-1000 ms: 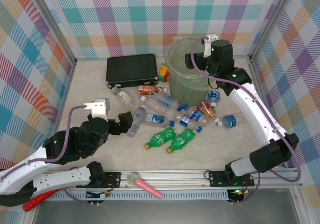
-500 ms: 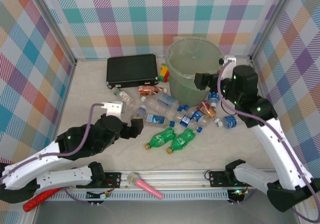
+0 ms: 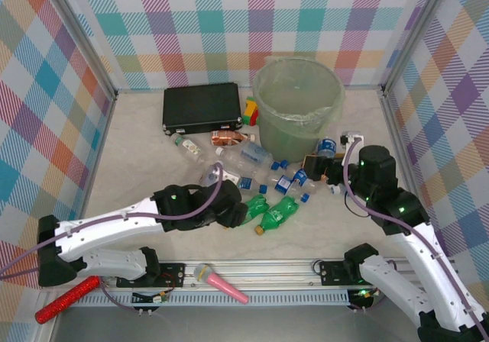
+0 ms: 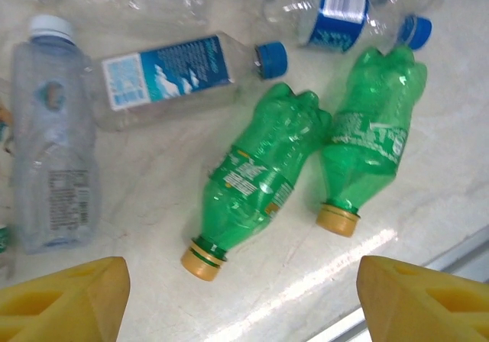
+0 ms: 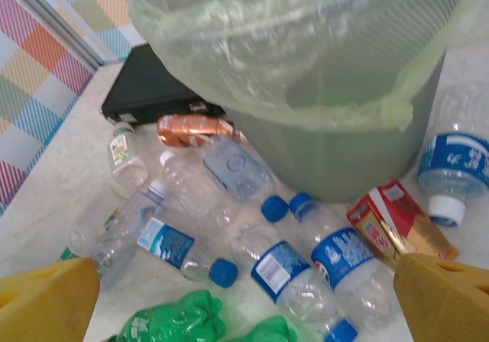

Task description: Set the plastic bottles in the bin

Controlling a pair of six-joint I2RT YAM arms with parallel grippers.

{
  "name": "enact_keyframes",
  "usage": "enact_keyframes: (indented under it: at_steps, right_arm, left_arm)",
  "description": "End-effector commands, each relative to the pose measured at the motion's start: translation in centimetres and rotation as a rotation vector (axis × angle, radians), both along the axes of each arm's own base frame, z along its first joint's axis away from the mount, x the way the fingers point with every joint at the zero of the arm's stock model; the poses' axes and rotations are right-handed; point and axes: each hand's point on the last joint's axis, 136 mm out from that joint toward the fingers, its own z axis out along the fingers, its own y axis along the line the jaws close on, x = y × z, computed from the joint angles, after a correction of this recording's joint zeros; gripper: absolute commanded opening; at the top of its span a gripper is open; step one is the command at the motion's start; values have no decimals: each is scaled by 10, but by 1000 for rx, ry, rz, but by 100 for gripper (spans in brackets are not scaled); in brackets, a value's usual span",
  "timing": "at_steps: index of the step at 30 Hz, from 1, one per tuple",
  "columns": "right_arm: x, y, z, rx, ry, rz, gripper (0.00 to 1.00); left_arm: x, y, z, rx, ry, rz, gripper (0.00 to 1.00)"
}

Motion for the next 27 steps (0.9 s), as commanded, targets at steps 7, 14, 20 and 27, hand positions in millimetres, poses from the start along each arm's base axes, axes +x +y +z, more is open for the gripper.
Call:
enact_keyframes:
  at_steps: [7,14,20,27]
  right_arm:
    - [-21,-14,-32,-13,75,-43,99]
    - [-32,-26,-28,-17,41,-67,99]
    - [-33,-27,-29,-8,32,-73,99]
    - [-36,-29,-30,-4,30,-81,99]
  left_arm:
    - [-26,-65,-40,166,40,-175,65]
    - [-34,-80,-84,255,98,-215,60]
    - [-37,-92,-113,288,137,-243,56]
    - [-31,-90,-133,344,129,-238,51]
